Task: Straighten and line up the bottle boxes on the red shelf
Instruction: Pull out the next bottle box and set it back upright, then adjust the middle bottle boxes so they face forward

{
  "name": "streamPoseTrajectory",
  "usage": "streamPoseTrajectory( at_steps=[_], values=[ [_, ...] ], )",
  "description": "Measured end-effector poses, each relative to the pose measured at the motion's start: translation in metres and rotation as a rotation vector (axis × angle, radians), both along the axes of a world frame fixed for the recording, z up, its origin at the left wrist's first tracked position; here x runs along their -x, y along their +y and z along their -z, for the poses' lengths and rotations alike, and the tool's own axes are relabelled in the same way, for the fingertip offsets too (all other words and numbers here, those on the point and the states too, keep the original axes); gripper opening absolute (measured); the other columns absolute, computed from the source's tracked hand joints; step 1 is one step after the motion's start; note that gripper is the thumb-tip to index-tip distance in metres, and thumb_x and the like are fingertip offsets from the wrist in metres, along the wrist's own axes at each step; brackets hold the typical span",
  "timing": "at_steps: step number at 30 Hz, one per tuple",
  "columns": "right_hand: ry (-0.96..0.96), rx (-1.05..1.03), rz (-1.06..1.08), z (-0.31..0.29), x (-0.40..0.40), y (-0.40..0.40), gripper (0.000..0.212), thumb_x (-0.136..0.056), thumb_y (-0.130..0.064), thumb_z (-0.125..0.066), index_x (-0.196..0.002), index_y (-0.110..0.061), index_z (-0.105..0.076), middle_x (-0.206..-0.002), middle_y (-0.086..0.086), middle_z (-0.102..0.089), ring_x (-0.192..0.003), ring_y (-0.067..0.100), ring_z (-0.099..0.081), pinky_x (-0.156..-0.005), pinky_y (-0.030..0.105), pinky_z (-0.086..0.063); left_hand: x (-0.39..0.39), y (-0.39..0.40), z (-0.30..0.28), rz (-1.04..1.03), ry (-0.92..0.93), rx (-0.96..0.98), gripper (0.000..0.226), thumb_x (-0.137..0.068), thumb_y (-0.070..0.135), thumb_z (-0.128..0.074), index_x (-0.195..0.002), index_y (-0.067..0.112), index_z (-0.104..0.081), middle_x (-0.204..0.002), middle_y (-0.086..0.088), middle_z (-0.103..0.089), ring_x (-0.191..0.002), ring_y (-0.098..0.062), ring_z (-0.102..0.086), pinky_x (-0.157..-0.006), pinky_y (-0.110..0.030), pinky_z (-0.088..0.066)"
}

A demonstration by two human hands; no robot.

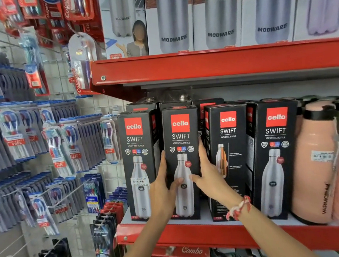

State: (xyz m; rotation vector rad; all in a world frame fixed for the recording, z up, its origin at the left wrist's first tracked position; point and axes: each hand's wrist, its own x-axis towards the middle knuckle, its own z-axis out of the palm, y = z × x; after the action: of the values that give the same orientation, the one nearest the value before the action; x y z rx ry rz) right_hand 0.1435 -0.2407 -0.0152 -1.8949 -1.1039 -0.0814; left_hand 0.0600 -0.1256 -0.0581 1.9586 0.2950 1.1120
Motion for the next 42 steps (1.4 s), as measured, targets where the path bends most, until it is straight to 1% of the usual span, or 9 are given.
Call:
streamPoseTrajectory(
  at_steps=[4, 8, 11, 15, 23, 31, 35, 39, 42],
  values=[
    [-0.187, -0.112, 0.164, 0.001, 0.014, -0.009, 0.078, -0.092, -0.005, -0.057, -0.153, -0.027, -0.015, -0.142, 0.005, -0.054, -0.121, 0.019, -0.058, -0.102, 0.027, -0.044, 0.003, -0.002, -0.003, -0.043, 0.039, -0.028, 0.089, -0.089, 0.015, -0.063, -0.147, 0.045, -0.003, -0.075, 0.029, -0.040, -0.072, -0.009, -0.051, -0.074, -0.035, -0.053],
    [-0.477, -0.468, 0.456, 0.005, 0.019, -0.027, 0.051, -0.084, -0.008, -0.066, -0.132, -0.017, -0.055, -0.118, 0.007, -0.062, -0.104, 0.022, -0.056, -0.085, 0.042, -0.053, 0.002, 0.002, -0.001, -0.067, 0.087, -0.027, 0.080, -0.091, 0.011, -0.061, -0.151, 0.035, -0.014, -0.098, -0.001, -0.068, -0.084, -0.015, -0.064, -0.078, -0.034, -0.053],
    [-0.420, -0.398, 0.722, 0.015, 0.006, -0.033, 0.079, -0.071, -0.027, -0.077, -0.142, -0.019, -0.041, -0.137, 0.018, -0.044, -0.116, 0.037, -0.040, -0.088, 0.052, -0.042, 0.009, -0.002, -0.001, -0.086, 0.071, 0.043, 0.064, -0.093, 0.008, -0.056, -0.149, 0.021, -0.027, -0.139, -0.011, -0.056, -0.122, -0.022, -0.058, -0.097, -0.033, -0.047],
    [-0.108, -0.254, 0.621, 0.028, 0.002, -0.031, 0.125, -0.067, -0.037, -0.084, -0.152, -0.033, 0.007, -0.145, 0.026, -0.029, -0.123, 0.047, -0.037, -0.092, 0.056, -0.043, 0.023, -0.025, -0.003, -0.192, -0.050, -0.068, 0.047, -0.096, 0.014, -0.053, -0.141, 0.016, -0.040, -0.140, -0.004, -0.053, -0.122, -0.012, -0.054, -0.098, -0.028, -0.044],
    [-0.073, -0.424, 0.166, 0.008, -0.003, -0.081, 0.122, -0.071, -0.019, -0.084, -0.153, -0.036, 0.006, -0.142, -0.011, -0.028, -0.127, -0.005, -0.026, -0.108, 0.026, -0.023, 0.034, -0.060, -0.040, 0.044, -0.127, -0.119, 0.042, -0.095, 0.017, -0.056, -0.135, 0.019, -0.046, -0.129, 0.004, -0.057, -0.113, -0.002, -0.056, -0.102, -0.029, -0.047],
    [0.023, -0.260, -0.236, -0.013, -0.009, -0.133, 0.117, -0.080, -0.013, -0.076, -0.144, -0.055, 0.013, -0.164, -0.004, -0.019, -0.145, 0.007, -0.029, -0.116, 0.028, -0.028, 0.022, -0.088, -0.044, 0.386, 0.048, -0.024, 0.074, -0.080, 0.016, -0.075, -0.141, 0.033, -0.035, -0.121, 0.027, -0.059, -0.112, 0.008, -0.057, -0.097, -0.015, -0.046],
    [0.122, -0.180, -0.282, -0.019, -0.028, -0.126, 0.107, -0.086, 0.007, -0.060, -0.147, -0.046, 0.009, -0.162, -0.011, -0.016, -0.145, 0.002, -0.025, -0.121, 0.037, -0.023, -0.005, -0.088, -0.032, 0.258, -0.005, -0.035, 0.084, -0.081, 0.018, -0.074, -0.146, 0.042, -0.027, -0.132, 0.014, -0.060, -0.126, -0.007, -0.053, -0.107, -0.036, -0.043],
    [0.104, -0.159, -0.214, -0.014, -0.048, -0.105, 0.105, -0.085, 0.009, -0.051, -0.137, -0.065, 0.000, -0.162, -0.008, -0.019, -0.146, 0.012, -0.028, -0.116, 0.037, -0.031, -0.033, -0.085, -0.021, 0.138, 0.024, -0.025, 0.095, -0.083, 0.012, -0.071, -0.144, 0.051, -0.008, -0.085, 0.028, -0.043, -0.072, 0.022, -0.047, -0.071, -0.008, -0.040],
    [0.122, -0.156, -0.149, -0.005, -0.063, -0.096, 0.105, -0.085, 0.013, -0.048, -0.145, -0.056, 0.004, -0.161, -0.007, -0.024, -0.142, 0.013, -0.036, -0.107, 0.027, -0.038, -0.044, -0.086, -0.019, 0.069, 0.051, -0.056, 0.096, -0.083, 0.009, -0.069, -0.150, 0.041, -0.008, -0.070, 0.013, -0.049, -0.054, 0.005, -0.045, -0.056, -0.009, -0.040]
  ],
)
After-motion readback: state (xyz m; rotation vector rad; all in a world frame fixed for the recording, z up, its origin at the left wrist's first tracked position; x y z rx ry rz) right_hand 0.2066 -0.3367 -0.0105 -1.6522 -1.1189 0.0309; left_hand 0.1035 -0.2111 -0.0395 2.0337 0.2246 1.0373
